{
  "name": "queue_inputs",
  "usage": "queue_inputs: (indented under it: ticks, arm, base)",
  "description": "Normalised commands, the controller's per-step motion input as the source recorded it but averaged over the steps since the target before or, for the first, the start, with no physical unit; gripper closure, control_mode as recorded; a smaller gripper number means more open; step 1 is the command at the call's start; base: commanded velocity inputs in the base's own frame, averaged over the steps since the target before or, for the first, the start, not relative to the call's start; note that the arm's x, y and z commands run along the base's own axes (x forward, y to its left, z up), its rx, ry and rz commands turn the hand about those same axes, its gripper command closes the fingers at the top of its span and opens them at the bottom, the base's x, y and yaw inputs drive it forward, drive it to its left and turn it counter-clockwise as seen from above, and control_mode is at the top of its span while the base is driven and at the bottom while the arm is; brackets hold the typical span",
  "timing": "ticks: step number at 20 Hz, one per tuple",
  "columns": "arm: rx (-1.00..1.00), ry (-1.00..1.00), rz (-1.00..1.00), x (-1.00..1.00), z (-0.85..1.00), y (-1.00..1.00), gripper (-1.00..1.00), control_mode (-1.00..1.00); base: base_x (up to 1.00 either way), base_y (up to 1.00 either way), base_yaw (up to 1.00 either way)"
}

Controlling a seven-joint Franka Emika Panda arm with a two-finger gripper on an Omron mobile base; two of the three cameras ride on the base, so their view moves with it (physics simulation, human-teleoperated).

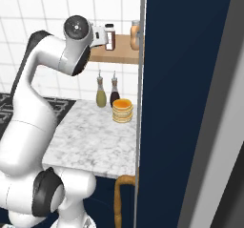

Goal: Put the shaker and condiment bottle from the counter next to their counterparts in the cabinet.

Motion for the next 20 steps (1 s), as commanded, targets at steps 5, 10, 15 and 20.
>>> queue_inputs:
  ticks: [5, 10, 15, 20]
  arm:
    - [0.14, -0.14, -0.05, -1.0, 0.0, -0.19, -1.0, -1.0]
    - [0.17, -0.16, -0.11, -1.0, 0.0, -0.25, -1.0, -1.0]
    - [0.19, -0.11, -0.1, -1.0, 0.0, -0.24, -1.0, -1.0]
    - [0.16, -0.1, -0.11, -1.0, 0.0, -0.15, -1.0, -1.0]
  base:
    - [0.0, 0.0, 0.0]
    - [0.0, 0.0, 0.0]
    - [0.0, 0.0, 0.0]
    - [0.0, 0.0, 0.0]
